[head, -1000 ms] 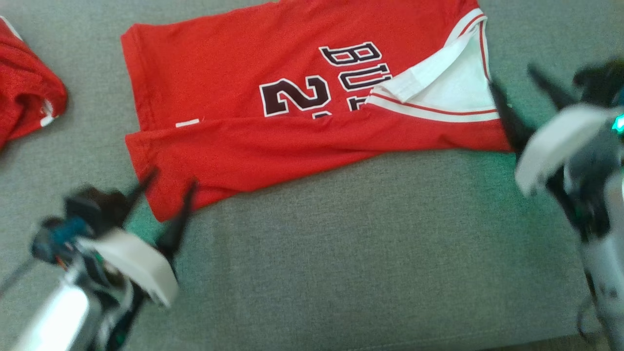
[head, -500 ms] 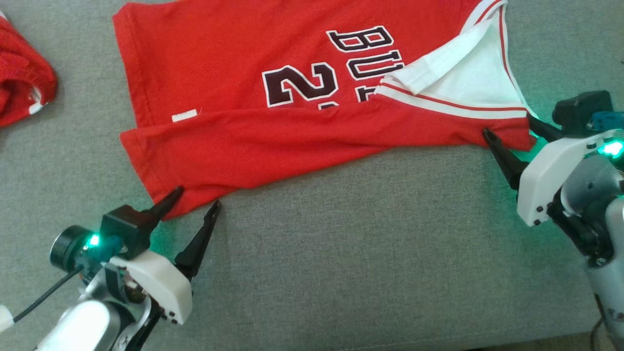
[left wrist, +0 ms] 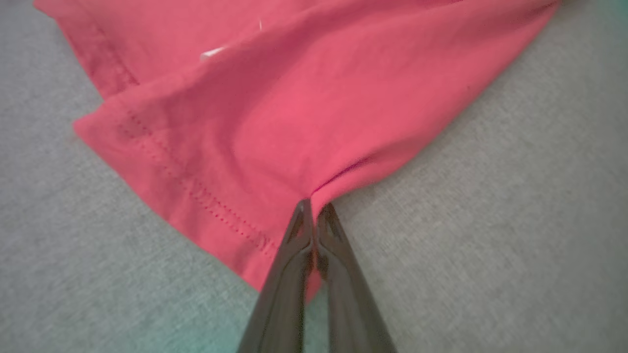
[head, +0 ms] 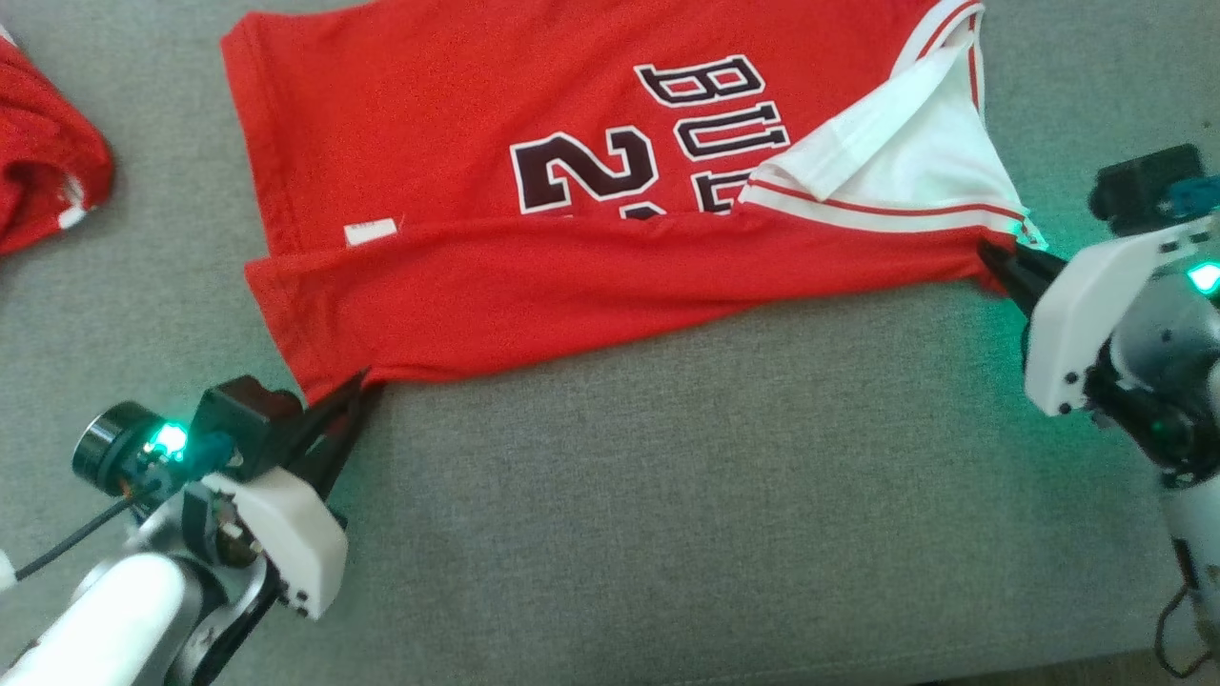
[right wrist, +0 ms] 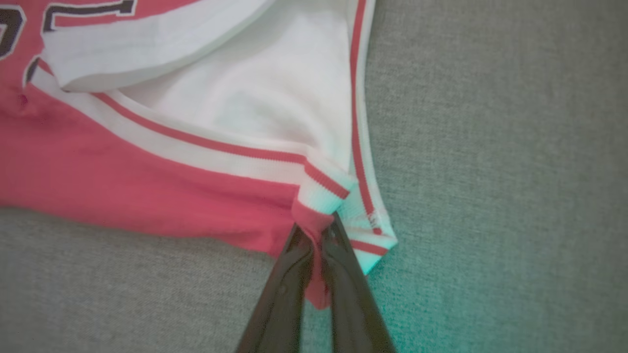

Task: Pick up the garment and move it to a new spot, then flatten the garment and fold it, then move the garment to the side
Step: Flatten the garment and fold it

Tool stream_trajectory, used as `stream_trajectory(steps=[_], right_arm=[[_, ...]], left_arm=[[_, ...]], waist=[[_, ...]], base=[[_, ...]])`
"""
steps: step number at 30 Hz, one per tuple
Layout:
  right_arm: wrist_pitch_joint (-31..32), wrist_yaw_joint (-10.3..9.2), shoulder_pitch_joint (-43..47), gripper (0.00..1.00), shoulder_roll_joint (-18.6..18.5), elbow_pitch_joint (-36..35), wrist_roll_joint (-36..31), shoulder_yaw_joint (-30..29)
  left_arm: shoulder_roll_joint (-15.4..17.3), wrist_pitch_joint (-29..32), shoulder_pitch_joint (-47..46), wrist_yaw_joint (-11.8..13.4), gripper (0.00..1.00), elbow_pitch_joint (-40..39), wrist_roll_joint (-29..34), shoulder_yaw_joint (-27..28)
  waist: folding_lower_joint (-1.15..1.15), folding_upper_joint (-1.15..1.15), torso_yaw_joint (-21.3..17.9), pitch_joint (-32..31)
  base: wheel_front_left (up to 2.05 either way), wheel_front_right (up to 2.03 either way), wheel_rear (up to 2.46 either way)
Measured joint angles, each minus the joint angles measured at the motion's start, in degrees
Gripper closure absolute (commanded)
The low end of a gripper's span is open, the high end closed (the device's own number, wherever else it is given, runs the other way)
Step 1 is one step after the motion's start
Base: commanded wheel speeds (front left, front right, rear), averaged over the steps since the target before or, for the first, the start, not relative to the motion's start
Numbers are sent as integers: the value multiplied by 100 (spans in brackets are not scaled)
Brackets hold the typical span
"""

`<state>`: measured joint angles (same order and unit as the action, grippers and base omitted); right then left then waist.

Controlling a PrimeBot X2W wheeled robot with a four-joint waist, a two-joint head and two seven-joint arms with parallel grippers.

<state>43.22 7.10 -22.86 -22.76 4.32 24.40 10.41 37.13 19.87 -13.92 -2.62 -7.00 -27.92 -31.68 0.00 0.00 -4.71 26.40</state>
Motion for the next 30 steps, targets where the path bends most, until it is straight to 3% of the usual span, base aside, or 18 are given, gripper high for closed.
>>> stream_trajectory(steps=[3,9,17,18,19,20,21,25,30], right_arm=[[353,0,27,100,-34,-18,458,-175],[1216,0,857,100,-614,-862,1126,-715],[1841,0,2392,100,-768,-1919,1494,-1304],[1841,0,2452,95,-761,-1957,1492,-1302],[1840,0,2481,50,-759,-1980,1488,-1288],[1838,0,2485,0,-757,-1997,1485,-1258],[1838,0,2485,0,-773,-2024,1483,-1193],[1752,0,2530,0,-925,-2149,1517,-1002],[1667,-1,2554,0,-1122,-2404,1660,-1377]], left_arm=[[220,181,27,-182,100,-140,-183,-65],[726,427,586,-293,100,-849,-604,-151],[809,287,1659,66,100,-1289,-792,-236],[791,266,1721,116,98,-1283,-792,-254],[755,247,1756,169,71,-1281,-791,-265],[695,198,1773,223,52,-1271,-791,-276],[632,170,1772,259,1,-1260,-791,-302],[399,52,1774,393,0,-1165,-790,-341],[413,-30,1833,601,0,-1212,-811,-201]], waist=[[0,0,35,-123],[0,0,118,-380],[-1,0,100,-466],[-1,0,98,-465],[-1,0,99,-464],[-1,0,101,-466],[0,0,107,-470],[0,0,134,-503],[-1,0,143,-462]], base=[[0,0,0],[0,0,0],[0,0,0],[0,0,0],[0,0,0],[0,0,0],[0,0,0],[0,0,0],[0,0,0]])
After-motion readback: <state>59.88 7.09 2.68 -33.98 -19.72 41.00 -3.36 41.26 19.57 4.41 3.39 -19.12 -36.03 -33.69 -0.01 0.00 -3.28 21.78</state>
